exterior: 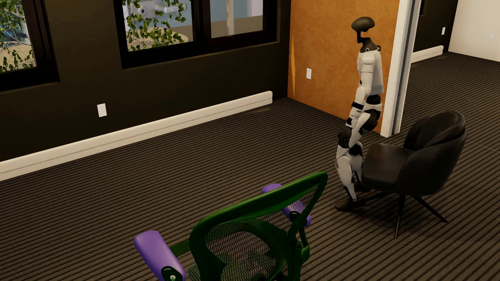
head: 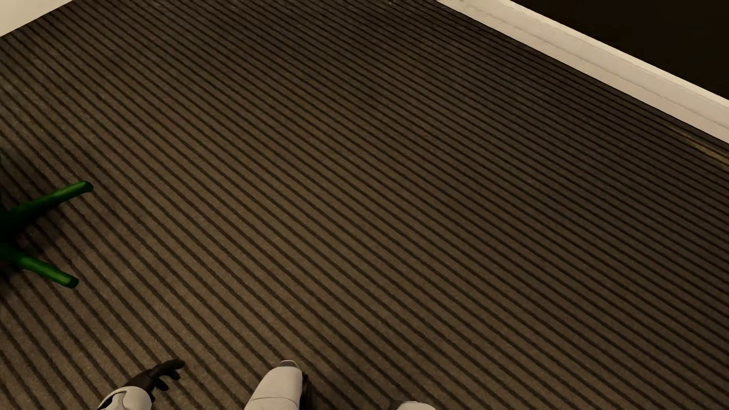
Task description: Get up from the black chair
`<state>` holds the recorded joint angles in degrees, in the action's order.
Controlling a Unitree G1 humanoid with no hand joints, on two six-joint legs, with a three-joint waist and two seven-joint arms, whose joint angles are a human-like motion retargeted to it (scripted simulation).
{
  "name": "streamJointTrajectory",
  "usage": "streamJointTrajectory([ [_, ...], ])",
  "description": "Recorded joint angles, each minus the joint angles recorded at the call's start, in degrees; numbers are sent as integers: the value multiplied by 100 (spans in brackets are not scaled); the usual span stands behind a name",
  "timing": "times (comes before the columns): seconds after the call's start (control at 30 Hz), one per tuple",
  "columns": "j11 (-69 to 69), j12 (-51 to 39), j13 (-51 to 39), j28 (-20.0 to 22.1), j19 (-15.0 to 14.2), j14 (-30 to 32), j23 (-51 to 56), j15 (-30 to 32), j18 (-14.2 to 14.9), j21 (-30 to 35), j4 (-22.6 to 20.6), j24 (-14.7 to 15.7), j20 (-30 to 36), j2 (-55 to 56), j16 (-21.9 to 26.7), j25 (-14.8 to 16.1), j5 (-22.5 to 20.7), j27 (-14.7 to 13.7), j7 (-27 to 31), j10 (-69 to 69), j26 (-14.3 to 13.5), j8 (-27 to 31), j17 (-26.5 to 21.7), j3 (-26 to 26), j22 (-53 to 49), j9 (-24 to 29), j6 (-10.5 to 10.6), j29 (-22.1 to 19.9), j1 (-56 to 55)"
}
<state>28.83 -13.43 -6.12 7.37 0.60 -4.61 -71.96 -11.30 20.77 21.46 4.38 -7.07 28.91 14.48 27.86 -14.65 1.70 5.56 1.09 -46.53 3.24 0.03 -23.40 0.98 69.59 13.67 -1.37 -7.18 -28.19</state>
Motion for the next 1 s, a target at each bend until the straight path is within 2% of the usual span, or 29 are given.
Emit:
streamJointTrajectory([
  [0.07, -606, 67, 161, 2, -76, -25, -180, 8, -53, -101, 137, 37, -95, -716, 14, 6, 122, 21, -123, 369, -2, -251, -39, 104, 26, -123, -65, 28, 149],
  [0.17, -1160, 162, 149, -6, -180, 53, -317, -114, -344, -277, 315, 113, -166, -1501, 39, -1, 235, 57, -180, 1871, 51, -528, -69, 121, 85, -369, -65, 75, 374],
  [0.27, -1339, 192, 53, -127, -290, 104, -217, -268, -671, -405, 379, -4, -135, -2150, 135, 70, 418, -76, -287, 2843, 63, -688, -26, 94, 200, -547, -170, -32, 578],
  [0.33, -1240, 199, 41, -195, -588, 339, -67, -103, -522, -478, 261, -73, -199, -2484, 55, 204, 693, -188, -451, 2444, 44, -812, -76, 125, 206, -578, -194, -202, 656],
  [0.37, -923, 217, 103, -156, -820, 566, -5, 136, -656, -520, 103, -75, -139, -2512, -22, 230, 891, -226, -460, 2351, 38, -825, -106, 148, 218, -602, -210, -273, 747],
  [0.4, -315, 281, 167, -145, -1071, 407, 42, 513, -914, -532, -33, -123, -71, -2355, -65, 223, 1049, -224, -440, 2373, 55, -730, -129, 135, 202, -638, -200, -287, 961],
  [0.43, 529, 302, 173, -141, -1212, 355, 68, 1062, -1156, -647, -146, -172, -5, -2004, -41, 213, 1168, -201, -470, 2564, 64, -604, -100, 72, 172, -638, -235, -273, 1248],
  [0.47, 1402, 285, 164, -123, -1174, 420, 84, 1520, -1388, -767, -258, -253, 88, -1580, 31, 241, 1211, -192, -532, 2873, 75, -452, -31, -35, 113, -575, -292, -330, 1596],
  [0.53, 2744, 167, 248, -9, -1009, 325, 98, 1119, -1442, -1028, -352, -240, 375, -672, 154, 271, 1007, -190, -616, 3104, 72, -126, 128, -293, 63, -404, -283, -451, 2056],
  [0.6, 2808, 24, 387, 80, -788, 125, 39, 682, -1527, -1180, -414, -174, 493, 102, 233, 103, 587, -112, -613, 3278, 81, 112, 262, -524, 103, -340, -260, -253, 2438],
  [0.67, 1746, -52, 448, 78, -584, -135, -53, 541, -1480, -1259, -427, -26, 452, 714, 358, 14, 123, -55, -640, 3530, 15, 246, 374, -689, 59, -315, -251, -47, 2861],
  [0.73, -105, -61, 506, 161, -485, -358, -200, 910, -1480, -1292, -464, 46, 534, 886, 454, 158, -303, -98, -671, 3720, -67, 237, 472, -790, 88, -328, -263, -149, 3281],
  [0.8, -1543, -42, 667, 113, -534, -436, -247, 1572, -1528, -1344, -564, 46, 630, 719, 435, 218, -429, -56, -765, 3734, -86, 103, 439, -845, 156, -421, -287, -128, 3660],
  [0.87, -1331, 22, 892, 17, -610, -497, -315, 1482, -1522, -1451, -687, -76, 511, 449, 298, 193, -294, 17, -799, 3288, -49, -104, 295, -822, 160, -550, -268, -52, 3944],
  [0.9, -1379, 83, 967, 93, -531, -460, -357, 1608, -1356, -1460, -628, -59, 409, 251, 212, 251, -281, 46, -829, 2701, -46, -118, 220, -756, 135, -610, -184, -105, 3928],
  [0.93, -1262, 164, 936, 127, -445, -204, -479, 1616, -829, -1376, -422, 36, 294, 41, 158, 302, -335, 54, -857, 1775, -32, -28, 197, -675, 133, -606, -117, -73, 3736],
  [0.97, -1164, 257, 910, 99, -303, 490, -490, 1505, -14, -1299, -157, 157, 237, -184, 131, 367, -363, 106, -903, 675, 19, 14, 188, -593, 116, -591, -76, -76, 3396],
  [1.0, -1117, 276, 880, 0, -107, 962, -379, 1288, 337, -1267, 96, 253, 268, -444, 111, 469, -362, 118, -918, -446, 60, -34, 155, -514, 90, -534, -21, -133, 2964],
])
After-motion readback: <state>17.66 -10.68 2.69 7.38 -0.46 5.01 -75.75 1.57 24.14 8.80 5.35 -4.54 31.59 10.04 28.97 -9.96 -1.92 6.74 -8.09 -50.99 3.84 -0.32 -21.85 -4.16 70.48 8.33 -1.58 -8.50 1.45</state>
